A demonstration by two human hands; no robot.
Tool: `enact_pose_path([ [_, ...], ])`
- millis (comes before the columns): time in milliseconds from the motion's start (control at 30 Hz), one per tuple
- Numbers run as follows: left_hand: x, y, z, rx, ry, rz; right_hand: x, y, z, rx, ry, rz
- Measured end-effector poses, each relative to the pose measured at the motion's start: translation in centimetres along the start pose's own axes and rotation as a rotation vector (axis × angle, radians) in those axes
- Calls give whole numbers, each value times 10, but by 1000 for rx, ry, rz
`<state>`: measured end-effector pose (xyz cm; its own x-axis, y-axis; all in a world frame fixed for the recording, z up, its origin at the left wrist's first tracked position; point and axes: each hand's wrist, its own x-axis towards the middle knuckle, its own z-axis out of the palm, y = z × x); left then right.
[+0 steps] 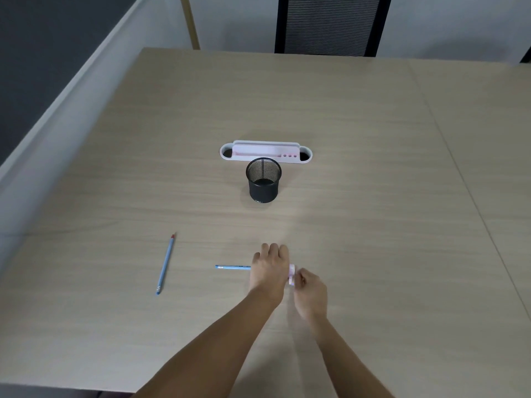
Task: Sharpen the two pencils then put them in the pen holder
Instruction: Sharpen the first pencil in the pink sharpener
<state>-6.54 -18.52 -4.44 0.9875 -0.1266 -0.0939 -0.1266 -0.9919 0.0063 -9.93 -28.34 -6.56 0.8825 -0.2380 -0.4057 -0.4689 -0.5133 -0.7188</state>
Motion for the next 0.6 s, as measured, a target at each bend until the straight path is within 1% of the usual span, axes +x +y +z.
enact_pose_path([
  [33, 1, 0, 0, -14, -17, 2, -15, 3, -1, 10, 16, -22],
  [100, 1, -2, 2, -29, -29, 20, -30, 2, -9, 33, -10, -56],
  [200, 2, -3, 9, -36, -24, 54, -22, -18, -28, 188, -147, -64],
  [233, 2, -3, 8, -41, -15, 63, -13, -25, -33, 220, -171, -87],
  [267, 1, -2, 7, -31, 1, 62, -1, -30, -36, 218, -162, -110],
  [333, 2, -1, 2, 1, 42, 35, 28, -34, -30, 112, -98, -144],
  [367, 3, -1, 0, 5, 54, 33, 41, -32, -24, 67, -84, -121],
  [433, 1, 0, 2, 5, 55, 37, 55, -25, -11, 49, -79, -9],
  [500, -1, -1, 3, 16, 27, 20, 51, -17, -3, 39, -78, 51],
  [600, 1, 2, 2, -5, 20, -3, 18, -2, 4, -26, -52, 14],
])
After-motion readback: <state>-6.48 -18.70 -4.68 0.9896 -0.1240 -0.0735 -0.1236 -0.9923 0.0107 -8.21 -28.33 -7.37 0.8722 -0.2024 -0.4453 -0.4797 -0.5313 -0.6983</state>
